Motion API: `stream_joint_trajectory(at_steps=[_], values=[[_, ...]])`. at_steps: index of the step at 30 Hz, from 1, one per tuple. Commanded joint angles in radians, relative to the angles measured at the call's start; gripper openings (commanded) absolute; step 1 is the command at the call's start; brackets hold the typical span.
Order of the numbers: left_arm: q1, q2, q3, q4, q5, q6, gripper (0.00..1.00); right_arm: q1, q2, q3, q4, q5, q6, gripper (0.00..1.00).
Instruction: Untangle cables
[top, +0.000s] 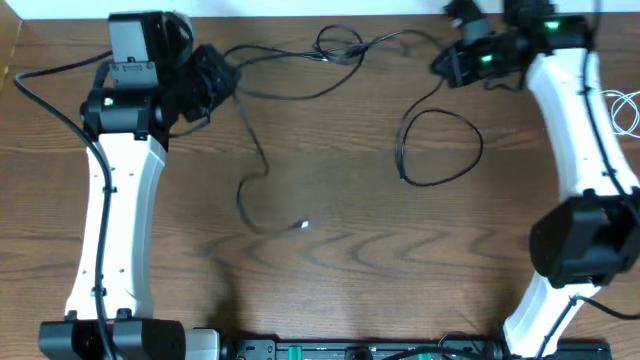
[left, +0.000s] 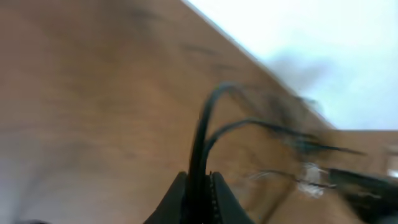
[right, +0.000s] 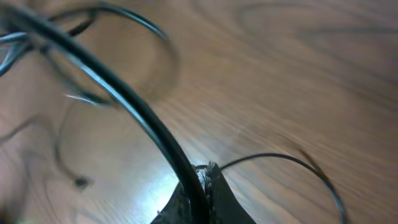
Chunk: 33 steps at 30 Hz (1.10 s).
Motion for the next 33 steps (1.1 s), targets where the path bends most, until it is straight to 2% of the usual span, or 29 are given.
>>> stream_joint_trajectory(at_steps=[1, 3, 9, 20, 22, 24, 25, 29, 33], values=[[0.002, 0.035, -0.017, -0.067, -0.229, 0.114, 0.08, -0.074, -0.026, 0.003, 0.001, 0.086, 0.194, 0.01], [0.002, 0.055, -0.017, -0.113, -0.272, 0.117, 0.08, -0.116, -0.026, 0.002, 0.0, 0.097, 0.243, 0.01], [0.002, 0.103, -0.017, -0.156, -0.27, 0.12, 0.08, -0.172, -0.026, 0.002, -0.067, 0.164, 0.276, 0.01], [-0.014, 0.113, -0.017, -0.157, -0.259, 0.121, 0.07, -0.103, -0.015, -0.02, -0.216, 0.183, 0.257, 0.03], [-0.02, 0.113, -0.017, -0.157, -0.259, 0.121, 0.08, -0.08, -0.013, -0.043, -0.217, 0.183, 0.26, 0.1], [-0.028, 0.113, -0.017, -0.157, -0.259, 0.121, 0.08, -0.054, -0.011, -0.076, -0.212, 0.183, 0.271, 0.26], [-0.032, 0.113, -0.017, -0.157, -0.259, 0.121, 0.08, -0.042, -0.011, -0.099, -0.202, 0.183, 0.282, 0.38], [-0.042, 0.113, -0.017, -0.157, -0.26, 0.121, 0.08, 0.011, -0.011, -0.197, -0.145, 0.183, 0.321, 0.66], [-0.043, 0.113, -0.017, -0.156, -0.26, 0.12, 0.07, 0.067, -0.011, -0.286, -0.052, 0.192, 0.386, 0.73]])
